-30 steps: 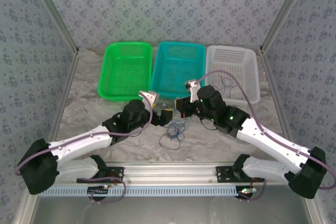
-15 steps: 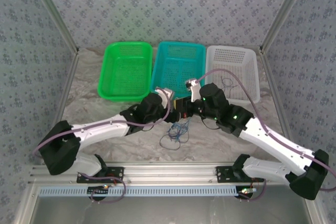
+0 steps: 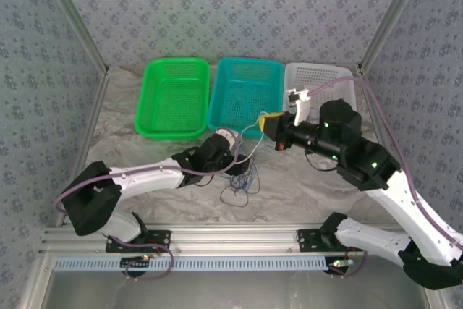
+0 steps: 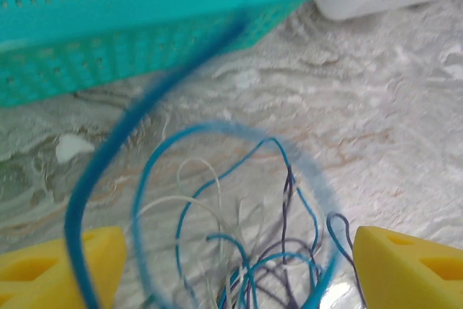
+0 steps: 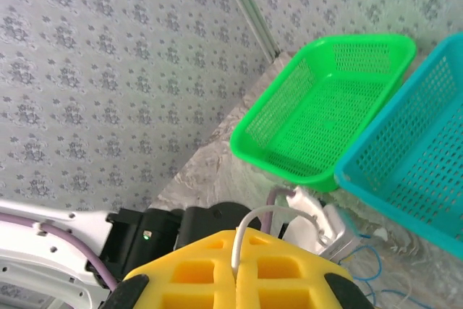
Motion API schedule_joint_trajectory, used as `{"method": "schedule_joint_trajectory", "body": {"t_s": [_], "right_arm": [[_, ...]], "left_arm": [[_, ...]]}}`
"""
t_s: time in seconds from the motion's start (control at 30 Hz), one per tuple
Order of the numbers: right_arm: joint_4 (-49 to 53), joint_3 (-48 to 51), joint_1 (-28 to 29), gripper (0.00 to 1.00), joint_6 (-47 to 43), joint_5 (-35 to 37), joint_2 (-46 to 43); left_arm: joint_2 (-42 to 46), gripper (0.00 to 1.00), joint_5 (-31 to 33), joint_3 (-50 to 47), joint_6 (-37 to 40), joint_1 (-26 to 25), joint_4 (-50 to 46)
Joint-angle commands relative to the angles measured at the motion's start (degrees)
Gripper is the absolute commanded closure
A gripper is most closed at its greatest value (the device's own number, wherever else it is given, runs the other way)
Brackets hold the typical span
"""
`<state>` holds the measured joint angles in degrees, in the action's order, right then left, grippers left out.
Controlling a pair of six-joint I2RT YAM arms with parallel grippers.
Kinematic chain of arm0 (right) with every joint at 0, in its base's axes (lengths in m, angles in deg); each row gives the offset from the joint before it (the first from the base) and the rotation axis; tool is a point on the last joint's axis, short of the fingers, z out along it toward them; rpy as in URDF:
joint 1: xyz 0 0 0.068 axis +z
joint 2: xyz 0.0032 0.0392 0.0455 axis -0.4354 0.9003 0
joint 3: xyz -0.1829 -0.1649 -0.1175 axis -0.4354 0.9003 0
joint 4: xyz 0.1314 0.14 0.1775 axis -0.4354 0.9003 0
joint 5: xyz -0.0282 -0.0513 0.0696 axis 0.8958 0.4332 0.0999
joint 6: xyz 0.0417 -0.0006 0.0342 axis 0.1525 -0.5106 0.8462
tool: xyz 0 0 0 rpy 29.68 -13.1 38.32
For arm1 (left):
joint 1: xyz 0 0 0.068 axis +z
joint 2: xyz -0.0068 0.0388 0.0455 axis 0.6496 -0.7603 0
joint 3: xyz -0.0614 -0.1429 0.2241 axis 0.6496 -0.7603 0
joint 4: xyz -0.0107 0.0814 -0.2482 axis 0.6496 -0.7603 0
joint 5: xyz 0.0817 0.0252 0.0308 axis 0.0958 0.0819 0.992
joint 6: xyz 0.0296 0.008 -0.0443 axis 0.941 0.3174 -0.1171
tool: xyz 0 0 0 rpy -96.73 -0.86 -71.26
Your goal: Untangle the cables
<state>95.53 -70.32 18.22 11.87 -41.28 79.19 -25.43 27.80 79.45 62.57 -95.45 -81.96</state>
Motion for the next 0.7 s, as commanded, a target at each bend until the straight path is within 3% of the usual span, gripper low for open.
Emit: {"method": "schedule_joint_trajectory", "body": {"t_s": [0.0,0.33,0.57,0.67], "right_arm": [[5.92,-3.07,-0.78,1.0,-3.05,-0.48,-0.68],[9.02,-2.65,-2.77,1.0,-7.63,-0.91,0.1],[7.73,-0.79,-7.51,1.0,-9.04,-10.09,-0.4],[7.58,-0.8,-9.23,1.0,-10.15,-13.88,-0.41]], "left_arm": [[2.72,0.18,2.38,-1.33,-1.11,-0.52,-0.47],[10.84,0.16,6.96,-6.15,-1.56,-0.52,3.28],[19.98,0.13,10.18,-7.62,0.75,-0.52,-0.06],[23.91,0.11,7.62,-8.37,3.28,-0.52,1.92]]}}
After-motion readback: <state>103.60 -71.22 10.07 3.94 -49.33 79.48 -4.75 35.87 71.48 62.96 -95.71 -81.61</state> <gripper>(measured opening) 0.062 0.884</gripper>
